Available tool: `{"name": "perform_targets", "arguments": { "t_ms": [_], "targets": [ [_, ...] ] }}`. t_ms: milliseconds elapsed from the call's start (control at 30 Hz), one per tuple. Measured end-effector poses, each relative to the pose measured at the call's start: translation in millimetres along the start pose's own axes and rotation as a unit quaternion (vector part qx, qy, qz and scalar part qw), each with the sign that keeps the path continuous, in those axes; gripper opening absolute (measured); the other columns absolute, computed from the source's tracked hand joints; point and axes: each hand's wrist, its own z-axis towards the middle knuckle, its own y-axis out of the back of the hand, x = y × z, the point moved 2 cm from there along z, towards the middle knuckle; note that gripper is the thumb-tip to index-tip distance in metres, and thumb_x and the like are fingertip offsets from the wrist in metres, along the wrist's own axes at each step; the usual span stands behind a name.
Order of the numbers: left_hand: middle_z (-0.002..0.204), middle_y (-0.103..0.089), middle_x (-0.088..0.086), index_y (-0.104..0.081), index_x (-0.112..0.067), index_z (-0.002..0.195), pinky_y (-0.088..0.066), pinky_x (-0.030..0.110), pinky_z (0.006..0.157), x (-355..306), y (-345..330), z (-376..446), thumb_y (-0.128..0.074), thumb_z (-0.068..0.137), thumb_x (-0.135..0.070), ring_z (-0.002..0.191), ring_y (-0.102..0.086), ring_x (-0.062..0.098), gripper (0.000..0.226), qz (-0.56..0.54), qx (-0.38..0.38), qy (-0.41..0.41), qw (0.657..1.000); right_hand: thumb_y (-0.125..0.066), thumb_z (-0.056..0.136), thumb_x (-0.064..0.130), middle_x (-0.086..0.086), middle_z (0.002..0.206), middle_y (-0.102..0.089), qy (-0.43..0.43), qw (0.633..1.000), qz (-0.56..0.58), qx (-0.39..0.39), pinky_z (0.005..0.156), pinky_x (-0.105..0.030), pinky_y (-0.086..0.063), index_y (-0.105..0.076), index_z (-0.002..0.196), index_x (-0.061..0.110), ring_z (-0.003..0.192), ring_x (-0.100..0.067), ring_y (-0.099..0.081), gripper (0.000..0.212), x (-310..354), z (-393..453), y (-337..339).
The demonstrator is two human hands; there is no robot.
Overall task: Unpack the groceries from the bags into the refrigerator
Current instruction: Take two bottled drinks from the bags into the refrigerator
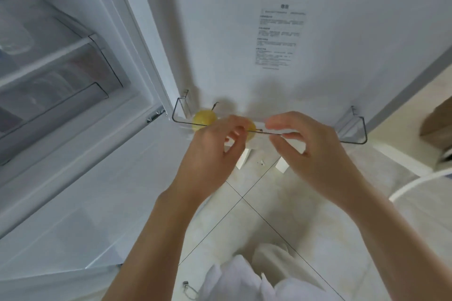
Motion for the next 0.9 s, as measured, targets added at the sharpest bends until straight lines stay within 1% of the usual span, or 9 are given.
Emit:
{"name": "perform_targets", "arguments": {
  "t_ms": [100, 233, 333, 433, 533, 600, 700, 833, 900],
  "targets": [
    [0.090, -0.069, -0.011, -0.067, -0.020, 0.109, -0.053, 0.026, 0.078, 1, -31, -15, -0.058, 0.093, -0.014, 0.085, -0.064, 0.002, 0.019, 0.019, 0.055, 0.004, 0.998, -0.060, 0.091, 0.017, 0.017, 0.107, -0.066, -0.034, 0.999, -0.019, -0.003, 0.092, -0.027, -0.050, -0.063, 0.115, 0.023, 0.105, 0.002, -0.060, 0.025, -15, -29, 11],
    [0.092, -0.070, -0.016, -0.066, -0.031, 0.106, -0.054, 0.031, 0.084, 9, -87, -35, -0.054, 0.093, -0.028, 0.089, -0.064, -0.001, 0.017, 0.048, 0.144, 0.042, 0.988, -0.058, 0.090, 0.027, 0.018, 0.106, -0.064, -0.088, 0.995, -0.043, 0.011, 0.089, -0.029, -0.051, -0.058, 0.119, 0.029, 0.103, 0.000, -0.060, 0.030, -54, -72, 25],
    [0.090, -0.071, -0.019, -0.064, -0.037, 0.103, -0.053, 0.030, 0.086, 8, -132, -48, -0.056, 0.092, -0.031, 0.089, -0.064, -0.004, 0.015, 0.050, 0.202, 0.064, 0.976, -0.059, 0.089, 0.027, 0.014, 0.103, -0.065, -0.125, 0.989, -0.073, 0.009, 0.085, -0.033, -0.053, -0.058, 0.119, 0.025, 0.097, -0.001, -0.061, 0.030, -93, -105, 42],
    [0.088, -0.071, -0.017, -0.065, -0.036, 0.103, -0.053, 0.029, 0.083, -1, -177, -54, -0.057, 0.092, -0.031, 0.085, -0.064, -0.004, 0.014, 0.055, 0.252, 0.071, 0.964, -0.058, 0.089, 0.028, 0.014, 0.099, -0.064, -0.165, 0.982, -0.089, 0.015, 0.083, -0.034, -0.054, -0.057, 0.120, 0.023, 0.092, -0.001, -0.062, 0.031, -130, -137, 64],
    [0.088, -0.071, -0.015, -0.066, -0.031, 0.106, -0.053, 0.026, 0.081, -19, -225, -52, -0.056, 0.094, -0.030, 0.083, -0.064, -0.002, 0.016, 0.068, 0.277, 0.070, 0.956, -0.057, 0.090, 0.028, 0.012, 0.099, -0.063, -0.189, 0.976, -0.102, 0.026, 0.085, -0.032, -0.053, -0.056, 0.121, 0.021, 0.092, -0.003, -0.061, 0.032, -164, -166, 94],
    [0.088, -0.071, -0.014, -0.066, -0.029, 0.106, -0.052, 0.023, 0.081, -34, -258, -51, -0.056, 0.094, -0.029, 0.082, -0.064, -0.002, 0.016, 0.068, 0.288, 0.084, 0.952, -0.058, 0.091, 0.026, 0.012, 0.100, -0.062, -0.196, 0.974, -0.112, 0.035, 0.085, -0.026, -0.051, -0.056, 0.122, 0.020, 0.092, -0.002, -0.060, 0.031, -188, -184, 116],
    [0.088, -0.073, -0.012, -0.067, -0.027, 0.106, -0.054, 0.030, 0.082, -57, -310, -50, -0.056, 0.093, -0.027, 0.082, -0.066, 0.001, 0.017, 0.046, 0.305, 0.097, 0.946, -0.057, 0.093, 0.024, 0.009, 0.104, -0.061, -0.210, 0.968, -0.126, 0.059, 0.084, -0.019, -0.046, -0.054, 0.124, 0.017, 0.094, -0.005, -0.059, 0.032, -223, -206, 149],
    [0.088, -0.074, -0.009, -0.067, -0.023, 0.106, -0.054, 0.031, 0.083, -82, -370, -42, -0.057, 0.092, -0.023, 0.082, -0.067, 0.004, 0.017, 0.031, 0.307, 0.120, 0.944, -0.056, 0.094, 0.023, 0.005, 0.107, -0.062, -0.224, 0.963, -0.127, 0.077, 0.083, -0.015, -0.042, -0.056, 0.123, 0.016, 0.094, -0.004, -0.057, 0.030, -268, -222, 191],
    [0.087, -0.074, -0.008, -0.067, -0.021, 0.105, -0.053, 0.031, 0.084, -93, -392, -36, -0.057, 0.092, -0.021, 0.082, -0.067, 0.006, 0.016, 0.030, 0.308, 0.130, 0.942, -0.056, 0.094, 0.024, 0.005, 0.109, -0.061, -0.230, 0.962, -0.126, 0.076, 0.084, -0.019, -0.044, -0.056, 0.122, 0.017, 0.094, -0.003, -0.055, 0.029, -288, -226, 211]
  ]
}}
